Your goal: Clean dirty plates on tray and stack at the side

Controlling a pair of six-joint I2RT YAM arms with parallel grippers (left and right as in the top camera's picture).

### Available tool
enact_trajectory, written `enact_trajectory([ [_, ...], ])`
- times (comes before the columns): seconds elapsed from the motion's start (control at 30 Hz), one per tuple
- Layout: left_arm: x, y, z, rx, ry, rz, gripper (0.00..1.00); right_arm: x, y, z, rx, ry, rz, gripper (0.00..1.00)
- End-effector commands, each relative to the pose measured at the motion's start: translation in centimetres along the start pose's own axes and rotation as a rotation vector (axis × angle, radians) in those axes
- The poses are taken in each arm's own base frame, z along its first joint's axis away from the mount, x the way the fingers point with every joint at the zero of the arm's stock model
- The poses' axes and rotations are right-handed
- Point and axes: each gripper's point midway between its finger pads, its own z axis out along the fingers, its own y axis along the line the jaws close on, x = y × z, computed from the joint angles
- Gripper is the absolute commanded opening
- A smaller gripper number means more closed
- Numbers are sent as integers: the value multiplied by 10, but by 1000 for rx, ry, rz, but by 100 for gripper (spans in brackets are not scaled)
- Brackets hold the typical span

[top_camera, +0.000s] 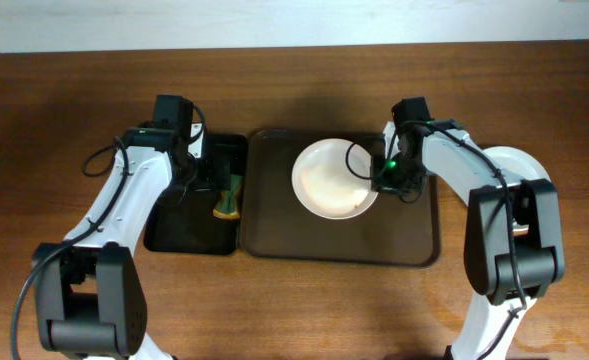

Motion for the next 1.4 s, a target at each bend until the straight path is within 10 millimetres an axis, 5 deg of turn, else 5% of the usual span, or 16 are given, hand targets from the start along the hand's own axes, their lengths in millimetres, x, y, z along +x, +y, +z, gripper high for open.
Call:
enact_trajectory([
  [0.0, -7, -2, -10, -2, -30, -1, 100, 2, 2, 6, -7, 23, -6, 4],
  [0.07, -7, -2, -10, -2, -30, -1, 100, -1, 12, -9, -44, -6, -16, 4],
  [0.17, -7, -2, -10, -2, -30, -1, 100, -21, 22, -61, -29, -160, -54, 4],
  [0.3, -7, -2, -10, -2, -30, -1, 100, -31, 8, -120, 150, -338, -71, 4],
  [0.5, -7, -2, -10, -2, -30, -1, 100, -24, 15, -157, 486, -475, -142, 4],
  [0.73, -7, -2, -10, -2, -30, -1, 100, -6, 74, -194, 847, -727, -285, 4],
  [0.87, -7, -2, -10, -2, -31, -1, 100, -1, 90, -197, 866, -767, -321, 4],
  [1.17, -7, -2, -10, -2, -32, -1, 100, -1, 88, -197, 845, -788, -268, 4],
  [1.3, -7, -2, -10, -2, -32, -1, 100, -9, 68, -172, 638, -686, -99, 4],
  [1.37, -7, -2, -10, -2, -32, -1, 100, -15, 39, -158, 497, -578, 37, 4],
])
